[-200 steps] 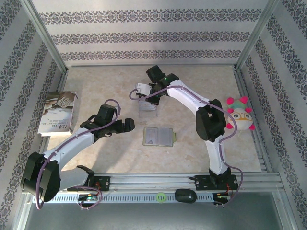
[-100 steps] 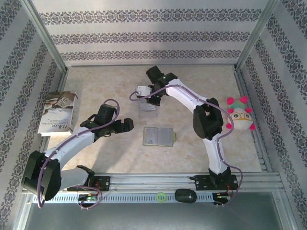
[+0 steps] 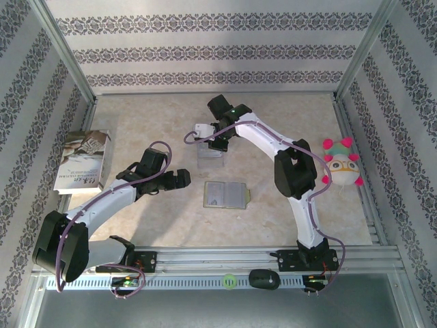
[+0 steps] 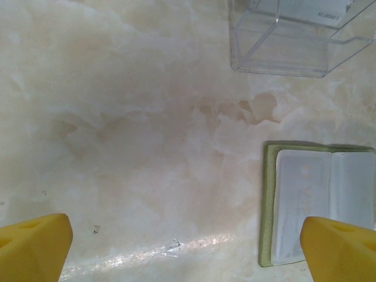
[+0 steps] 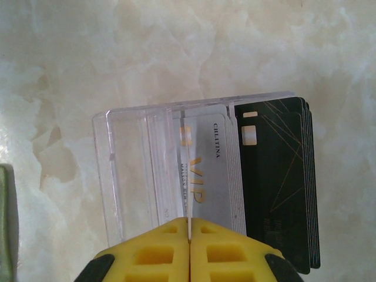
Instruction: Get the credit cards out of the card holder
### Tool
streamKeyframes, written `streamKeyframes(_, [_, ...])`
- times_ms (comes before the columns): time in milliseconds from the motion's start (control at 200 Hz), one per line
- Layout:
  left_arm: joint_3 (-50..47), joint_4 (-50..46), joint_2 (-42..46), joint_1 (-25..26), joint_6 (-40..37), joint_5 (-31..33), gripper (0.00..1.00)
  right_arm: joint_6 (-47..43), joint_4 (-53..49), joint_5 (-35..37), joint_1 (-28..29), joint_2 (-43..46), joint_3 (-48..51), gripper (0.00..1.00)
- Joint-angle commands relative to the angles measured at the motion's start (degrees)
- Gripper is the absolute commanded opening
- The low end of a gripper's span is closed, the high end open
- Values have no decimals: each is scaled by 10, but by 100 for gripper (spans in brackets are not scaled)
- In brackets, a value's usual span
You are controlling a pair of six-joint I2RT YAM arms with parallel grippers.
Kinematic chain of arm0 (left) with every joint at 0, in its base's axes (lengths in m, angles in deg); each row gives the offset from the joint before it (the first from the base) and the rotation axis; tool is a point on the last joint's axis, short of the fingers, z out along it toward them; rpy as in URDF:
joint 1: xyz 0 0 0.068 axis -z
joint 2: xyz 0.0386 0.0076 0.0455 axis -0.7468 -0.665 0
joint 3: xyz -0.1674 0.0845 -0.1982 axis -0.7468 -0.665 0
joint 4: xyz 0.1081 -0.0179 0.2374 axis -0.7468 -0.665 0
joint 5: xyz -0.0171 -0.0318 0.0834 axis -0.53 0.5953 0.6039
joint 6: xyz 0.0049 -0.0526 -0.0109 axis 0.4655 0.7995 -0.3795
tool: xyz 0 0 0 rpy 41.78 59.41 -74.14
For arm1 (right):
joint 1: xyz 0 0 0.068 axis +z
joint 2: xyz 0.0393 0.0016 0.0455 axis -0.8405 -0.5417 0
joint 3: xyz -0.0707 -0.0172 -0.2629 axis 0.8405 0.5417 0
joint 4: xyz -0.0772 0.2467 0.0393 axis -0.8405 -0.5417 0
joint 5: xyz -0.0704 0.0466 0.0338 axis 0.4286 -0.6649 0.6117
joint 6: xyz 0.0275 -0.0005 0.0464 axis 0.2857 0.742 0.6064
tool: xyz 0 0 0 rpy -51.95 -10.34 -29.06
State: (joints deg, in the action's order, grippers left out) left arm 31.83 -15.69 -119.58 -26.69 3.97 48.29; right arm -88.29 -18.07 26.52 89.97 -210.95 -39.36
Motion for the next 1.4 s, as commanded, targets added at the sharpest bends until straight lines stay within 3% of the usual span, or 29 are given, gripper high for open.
streamKeyframes(0, [13, -12, 11, -10, -12, 4, 100, 21, 26, -14, 8, -17, -19, 13])
streamKeyframes(185, [5, -10, 21, -9, -9, -2, 100, 52, 65, 4, 17, -16, -19, 30])
streamKeyframes(400, [-17, 9, 60, -9, 8, 12, 100, 140, 202, -14, 28, 86, 81, 34])
streamKeyframes(530, [-40, 31, 94, -10, 26, 37, 100, 299, 286, -26, 39, 158, 154, 39])
streamKeyframes(650, [-58, 49, 116, -13, 35, 44, 100, 466, 320, 25, 58, 205, 232, 42])
streamKeyframes(849, [-89, 61, 150, -23, 37, 44, 100, 633, 248, 82, 97, 254, 356, 43])
streamKeyframes(1079, [-113, 65, 164, -26, 41, 35, 100, 643, 183, 134, 201, 228, 413, 42])
streamKeyframes(1394, [-138, 79, 165, -27, 55, 9, 98, 619, 152, 185, 240, 188, 395, 43])
